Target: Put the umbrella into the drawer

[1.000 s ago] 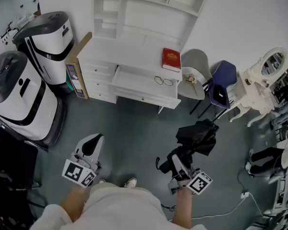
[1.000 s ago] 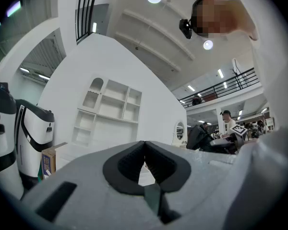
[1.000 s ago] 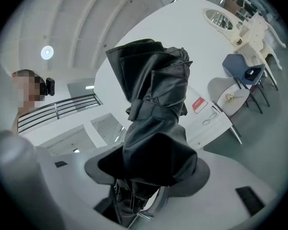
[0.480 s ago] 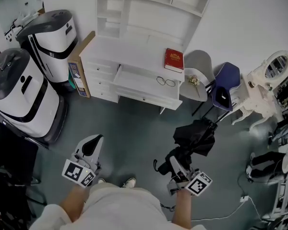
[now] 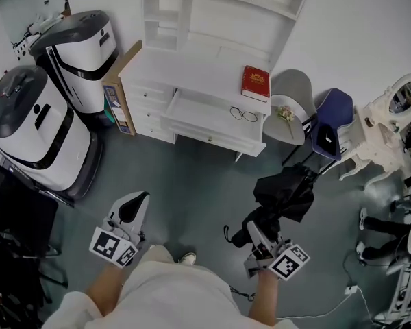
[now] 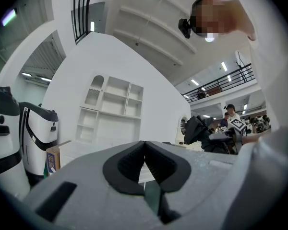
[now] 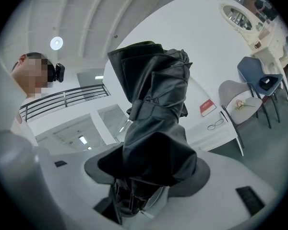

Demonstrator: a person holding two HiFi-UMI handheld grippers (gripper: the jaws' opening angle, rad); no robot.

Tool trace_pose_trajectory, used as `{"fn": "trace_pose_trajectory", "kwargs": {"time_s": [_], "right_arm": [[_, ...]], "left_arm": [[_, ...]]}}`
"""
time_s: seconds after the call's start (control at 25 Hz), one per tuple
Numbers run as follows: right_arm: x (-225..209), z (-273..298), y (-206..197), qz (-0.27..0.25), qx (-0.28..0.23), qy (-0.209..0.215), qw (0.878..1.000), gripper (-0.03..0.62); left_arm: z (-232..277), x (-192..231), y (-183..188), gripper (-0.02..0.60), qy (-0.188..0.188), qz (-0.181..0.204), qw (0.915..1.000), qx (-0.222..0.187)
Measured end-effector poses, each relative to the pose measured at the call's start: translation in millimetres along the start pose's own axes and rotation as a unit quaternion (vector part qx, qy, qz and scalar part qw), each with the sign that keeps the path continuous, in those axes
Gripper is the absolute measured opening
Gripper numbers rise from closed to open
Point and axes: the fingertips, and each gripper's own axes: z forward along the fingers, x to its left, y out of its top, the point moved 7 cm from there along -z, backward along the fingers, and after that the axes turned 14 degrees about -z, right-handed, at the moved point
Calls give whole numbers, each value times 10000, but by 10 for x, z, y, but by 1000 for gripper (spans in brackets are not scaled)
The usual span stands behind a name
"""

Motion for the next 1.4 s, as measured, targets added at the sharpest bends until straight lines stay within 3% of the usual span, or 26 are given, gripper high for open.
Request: {"fn": "trace_pose_trajectory", "kwargs": {"time_s": [0.28,0.52,0.76,1.04,1.4], "right_arm": [[-224,294,-61,250,61,-2,9997,270],[-647,915,29,393,131,-180,9990,270],[-1130,1893,412,116,224,-386,9989,267],[-1479,2800,655,342,251,-619,9972,264],[-1966,3032,744,543,507,-833,9938,262]], "left_arm": [[247,275,-182,15,124,-215,9995,193],[1108,756,-330,15,-171,-518,9980,328],[2260,1525,20,15,-478,-571,9969,237],[3144,2263,279,15,-670,-749,9945,308],[3932,2276,94,15,-917,-1009,9890,564]]}}
